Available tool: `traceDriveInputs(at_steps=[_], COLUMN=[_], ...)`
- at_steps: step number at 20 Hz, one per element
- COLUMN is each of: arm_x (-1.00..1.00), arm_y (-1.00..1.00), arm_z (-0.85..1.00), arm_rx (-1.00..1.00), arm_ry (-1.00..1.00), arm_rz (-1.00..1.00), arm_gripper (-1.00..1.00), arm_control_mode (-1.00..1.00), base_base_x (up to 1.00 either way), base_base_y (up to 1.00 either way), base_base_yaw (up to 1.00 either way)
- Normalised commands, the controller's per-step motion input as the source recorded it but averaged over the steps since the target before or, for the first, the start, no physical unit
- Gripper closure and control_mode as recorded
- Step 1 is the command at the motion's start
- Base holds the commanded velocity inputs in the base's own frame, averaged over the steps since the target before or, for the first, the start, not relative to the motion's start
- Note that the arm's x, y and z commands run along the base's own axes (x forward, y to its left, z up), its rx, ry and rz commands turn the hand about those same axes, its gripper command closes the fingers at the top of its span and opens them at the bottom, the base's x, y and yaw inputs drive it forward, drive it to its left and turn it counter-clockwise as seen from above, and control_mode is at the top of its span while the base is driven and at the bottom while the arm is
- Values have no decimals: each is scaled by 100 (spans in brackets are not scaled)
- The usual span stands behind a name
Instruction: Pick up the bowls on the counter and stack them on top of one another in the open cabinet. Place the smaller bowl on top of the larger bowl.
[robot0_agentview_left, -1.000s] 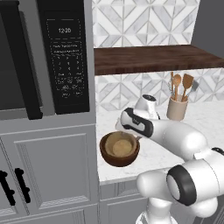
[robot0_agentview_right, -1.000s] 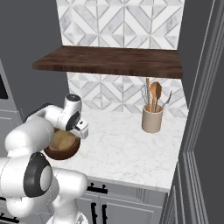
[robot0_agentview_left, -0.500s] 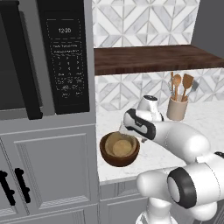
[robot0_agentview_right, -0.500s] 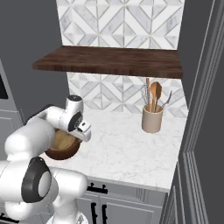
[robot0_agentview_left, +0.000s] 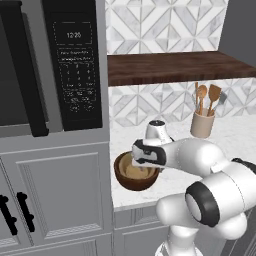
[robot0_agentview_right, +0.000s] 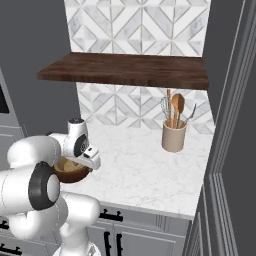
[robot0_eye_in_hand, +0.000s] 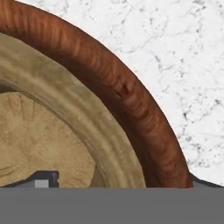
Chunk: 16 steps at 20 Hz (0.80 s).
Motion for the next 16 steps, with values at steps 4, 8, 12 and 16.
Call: traceDriveInputs(at_steps=[4, 8, 12, 16], arm_x=[-2, 0, -13, -39], arm_y=[1, -1, -34, -77], arm_z=[-19, 0, 28, 66], arm_rx=[-2, 0, 7, 12], arm_ry=[0, 0, -5, -15], arm_rz=[0, 0, -8, -22], arm_gripper=[100, 100, 100, 100], arm_control_mode=[-100, -100, -100, -100], base_base_x=[0, 0, 0, 0], base_base_y=[0, 0, 0, 0], base_base_yaw=[0, 0, 0, 0])
